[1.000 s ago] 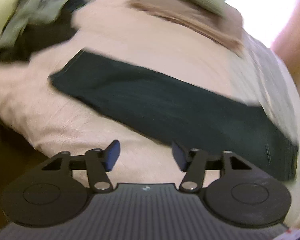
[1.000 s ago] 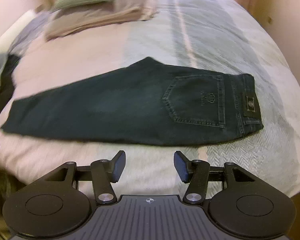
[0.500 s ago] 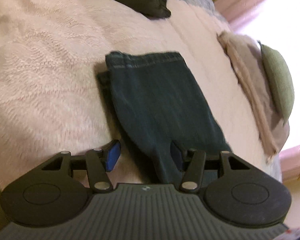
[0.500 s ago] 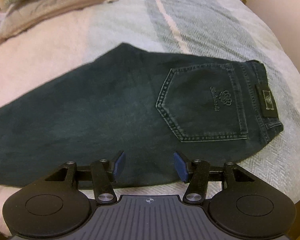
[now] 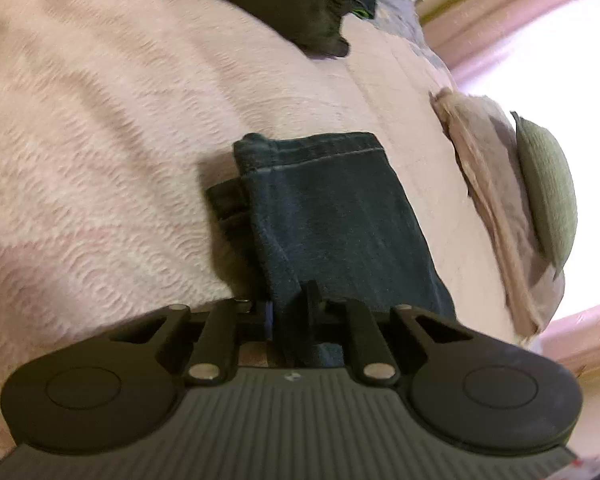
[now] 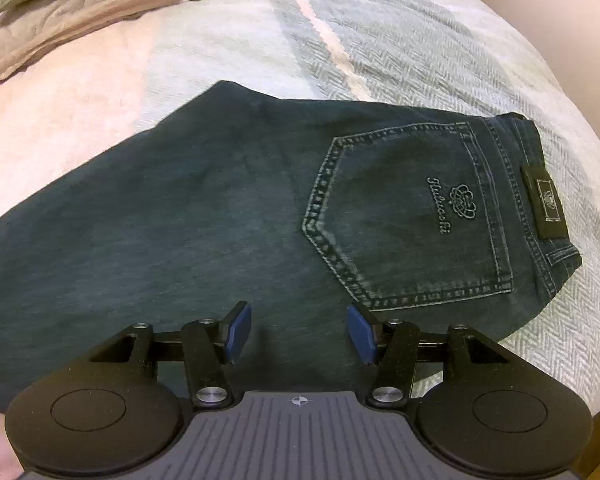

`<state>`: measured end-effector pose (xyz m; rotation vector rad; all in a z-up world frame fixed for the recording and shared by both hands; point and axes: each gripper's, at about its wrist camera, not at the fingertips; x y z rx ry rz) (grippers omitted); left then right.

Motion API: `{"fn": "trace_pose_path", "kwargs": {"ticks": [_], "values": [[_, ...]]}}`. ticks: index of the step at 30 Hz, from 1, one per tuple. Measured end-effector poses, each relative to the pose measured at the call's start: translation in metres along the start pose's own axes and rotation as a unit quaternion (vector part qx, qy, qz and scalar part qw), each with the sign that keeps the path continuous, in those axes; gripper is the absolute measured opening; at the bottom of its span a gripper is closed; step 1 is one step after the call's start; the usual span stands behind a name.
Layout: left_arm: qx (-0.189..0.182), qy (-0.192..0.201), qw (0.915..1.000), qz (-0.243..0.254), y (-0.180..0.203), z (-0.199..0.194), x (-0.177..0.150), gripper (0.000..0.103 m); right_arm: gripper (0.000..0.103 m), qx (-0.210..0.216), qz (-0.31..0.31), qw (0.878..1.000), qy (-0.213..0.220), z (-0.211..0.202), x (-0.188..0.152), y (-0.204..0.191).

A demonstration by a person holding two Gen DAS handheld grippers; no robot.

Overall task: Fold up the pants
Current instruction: 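Grasp the leg hem with the left gripper and lift it toward the waistband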

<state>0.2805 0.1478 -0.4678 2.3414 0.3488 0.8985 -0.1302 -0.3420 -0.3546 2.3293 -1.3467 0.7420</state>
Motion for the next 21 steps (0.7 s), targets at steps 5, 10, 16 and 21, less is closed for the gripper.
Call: {"fn": "trace_pose_path", "kwargs": {"ticks": [5, 10, 16, 21], "values": [[0.01, -0.002, 0.9998, 0.018, 0.007, 0.004, -0.001, 0.017, 0.051, 0.001, 0.01, 1.0, -0.005, 0.007, -0.002, 0.012], [0.017, 0.021, 0.9969, 0.074, 0.024, 0.0, -0.006, 0.004, 0.051, 0.002, 0.005, 1.0, 0.0, 0.009, -0.002, 0.025], [-0.033, 0.078, 0.9562, 0.28, 0.108, -0.033, -0.019, 0.003, 0.051, -0.013, 0.006, 1.0, 0.007, 0.007, -0.002, 0.054], [-0.175, 0.102, 0.8804, 0.429, 0.215, -0.076, -0.063, 0.003, 0.051, -0.03, 0.026, 0.999, 0.016, -0.002, -0.003, 0.087]]}}
Point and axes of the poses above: each gripper's, at about its wrist camera, not at the fingertips, and z roughly the way its jaws point, y to its right, x to its top, and after that the axes turned 15 degrees about y, right-handed
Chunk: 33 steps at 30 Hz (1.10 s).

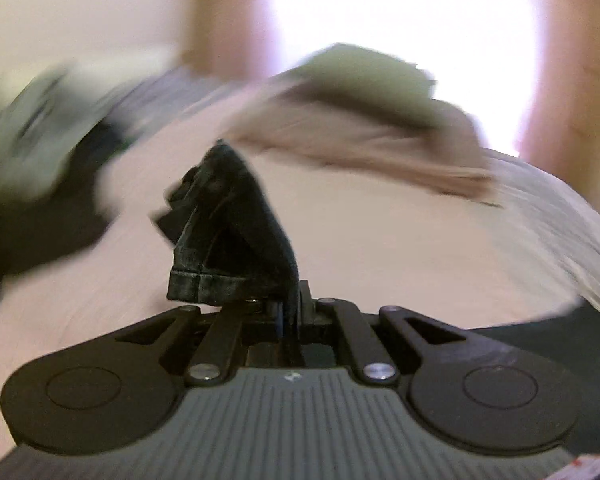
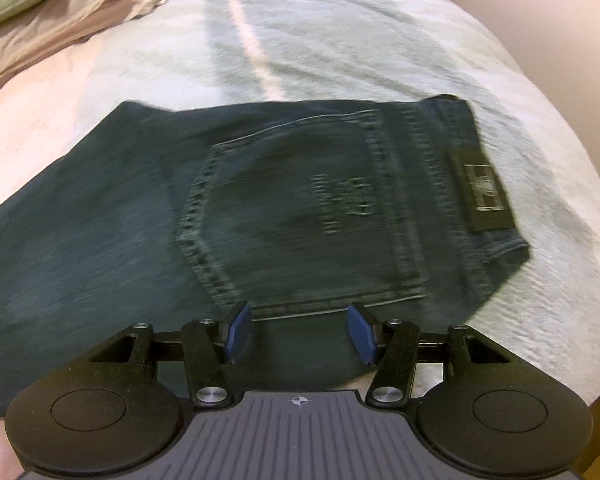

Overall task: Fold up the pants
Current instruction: 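Grasp the leg hem with the left gripper and lift it toward the waistband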

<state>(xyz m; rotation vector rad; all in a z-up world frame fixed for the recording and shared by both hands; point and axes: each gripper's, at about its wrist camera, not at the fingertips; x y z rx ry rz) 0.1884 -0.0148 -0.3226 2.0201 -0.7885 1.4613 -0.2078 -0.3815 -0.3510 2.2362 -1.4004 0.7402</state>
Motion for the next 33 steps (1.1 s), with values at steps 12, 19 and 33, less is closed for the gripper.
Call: {"fn": "trace_pose_path", "kwargs": {"ticks": [12, 19, 33], "values": [[-0.284, -0.198, 0.9302, 0.124, 0.262, 0.024, -0.149, 0.018, 0.051, -0.027, 0.056, 0.998, 0.011, -0.01, -0.003, 0.072], [-0.298, -0.184, 0.9332, 0.079, 0.225, -0.008, -0.109, 0.045, 0.051, 0.071, 0.105, 0.991, 0.043, -0.025, -0.012, 0.073], [-0.031, -0.257, 0.9584, -0.121, 0.074, 0.01, -0.091, 0.042, 0.051, 0.312, 0.315, 0.894, -0.057, 0.029, -0.078, -0.031]]}}
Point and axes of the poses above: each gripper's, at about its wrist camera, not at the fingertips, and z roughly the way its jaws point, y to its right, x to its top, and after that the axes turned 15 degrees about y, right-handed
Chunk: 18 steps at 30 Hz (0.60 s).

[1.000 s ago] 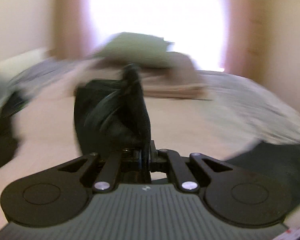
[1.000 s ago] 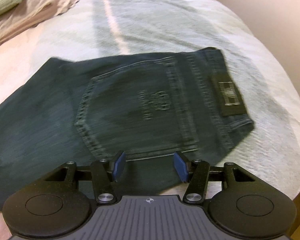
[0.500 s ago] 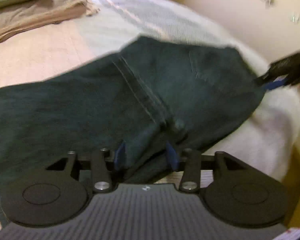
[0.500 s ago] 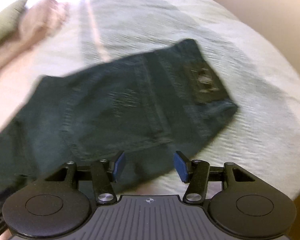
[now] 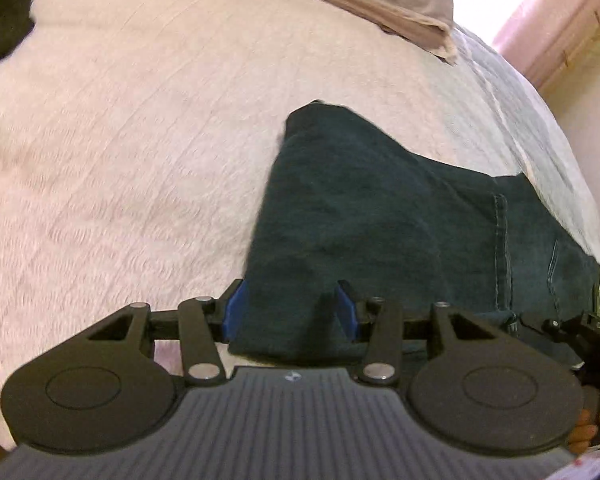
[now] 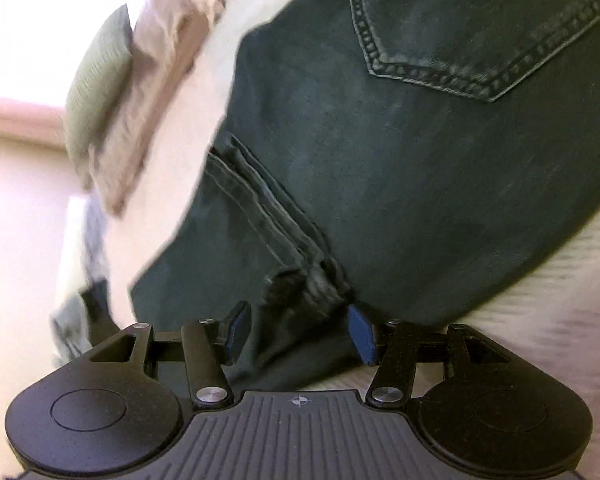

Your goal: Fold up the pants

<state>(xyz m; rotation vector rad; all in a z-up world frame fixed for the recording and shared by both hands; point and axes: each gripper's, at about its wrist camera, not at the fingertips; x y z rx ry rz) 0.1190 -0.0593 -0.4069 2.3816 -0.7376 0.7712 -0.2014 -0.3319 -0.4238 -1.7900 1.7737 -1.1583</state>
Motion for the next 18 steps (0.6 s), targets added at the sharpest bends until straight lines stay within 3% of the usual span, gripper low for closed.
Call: {"fn": "trace_pose_path", "kwargs": {"ticks": [9, 13, 18], "values": [[-0.011, -0.012, 0.9997, -0.017, -0.007, 0.009, -0.005, 0.044, 0.054, 0.021, -0.003, 1.0, 0.009, 0.013, -0.013, -0.009], [-0.014, -0.014, 0.9996, -0.02, -0.013, 0.008, -0.006, 0.045, 0.054, 0.023, -0.051, 0.998, 0.008, 0.009, -0.024, -0.011], [-0.011, -0.013, 0.9995, -0.027, -0.014, 0.01, -0.007, 0.046, 0.053, -0.005, -0.011, 0.999, 0.043, 0.026, -0.025, -0.012]]}}
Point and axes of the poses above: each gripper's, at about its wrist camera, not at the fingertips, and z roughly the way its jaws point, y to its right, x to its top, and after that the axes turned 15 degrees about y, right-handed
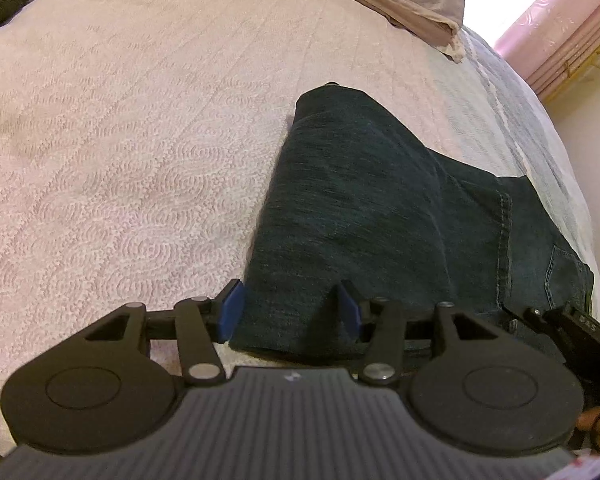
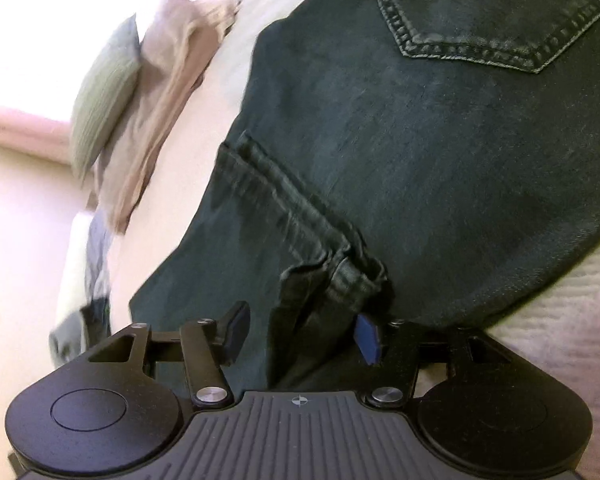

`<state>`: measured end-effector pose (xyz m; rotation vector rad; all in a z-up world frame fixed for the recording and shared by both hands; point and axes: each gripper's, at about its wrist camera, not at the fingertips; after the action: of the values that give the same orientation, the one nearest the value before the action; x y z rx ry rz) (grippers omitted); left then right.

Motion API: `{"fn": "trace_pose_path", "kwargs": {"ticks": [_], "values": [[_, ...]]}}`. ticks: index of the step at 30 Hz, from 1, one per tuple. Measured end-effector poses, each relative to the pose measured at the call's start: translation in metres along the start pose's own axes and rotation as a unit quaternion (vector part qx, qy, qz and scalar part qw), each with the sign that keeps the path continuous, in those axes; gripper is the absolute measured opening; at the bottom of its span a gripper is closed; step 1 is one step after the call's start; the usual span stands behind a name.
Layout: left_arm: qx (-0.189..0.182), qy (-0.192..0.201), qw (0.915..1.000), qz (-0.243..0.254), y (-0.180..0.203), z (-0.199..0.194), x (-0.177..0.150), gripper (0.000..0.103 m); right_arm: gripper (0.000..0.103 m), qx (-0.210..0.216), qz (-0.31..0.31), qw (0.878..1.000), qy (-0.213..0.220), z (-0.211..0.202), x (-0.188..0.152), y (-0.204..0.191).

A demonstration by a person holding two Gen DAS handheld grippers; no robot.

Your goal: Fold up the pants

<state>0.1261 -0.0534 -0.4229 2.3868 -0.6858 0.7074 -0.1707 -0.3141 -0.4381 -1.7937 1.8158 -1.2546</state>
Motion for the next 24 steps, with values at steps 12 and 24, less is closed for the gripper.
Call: {"fn": "trace_pose_path", "kwargs": {"ticks": [12, 24], "values": [[-0.018, -0.005, 0.9993, 0.034, 0.008, 0.005, 0.0, 0.046, 0.005, -0.022, -0.178, 0.978, 0.101, -0.048, -0.008, -0.042], [-0.005, -0.012, 0.9961, 0.088, 0.018, 0.009, 0.003, 0.041, 0.027, -0.109, -0.2, 0.972, 0.055, -0.032, -0.016, -0.012]]}}
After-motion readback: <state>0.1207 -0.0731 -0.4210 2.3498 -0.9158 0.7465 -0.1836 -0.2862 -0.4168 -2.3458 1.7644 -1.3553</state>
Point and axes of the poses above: each gripper's, at about its wrist camera, not at the fingertips, and z roughly the way its jaws point, y to its right, x to its top, and after that the axes turned 15 degrees about y, right-handed
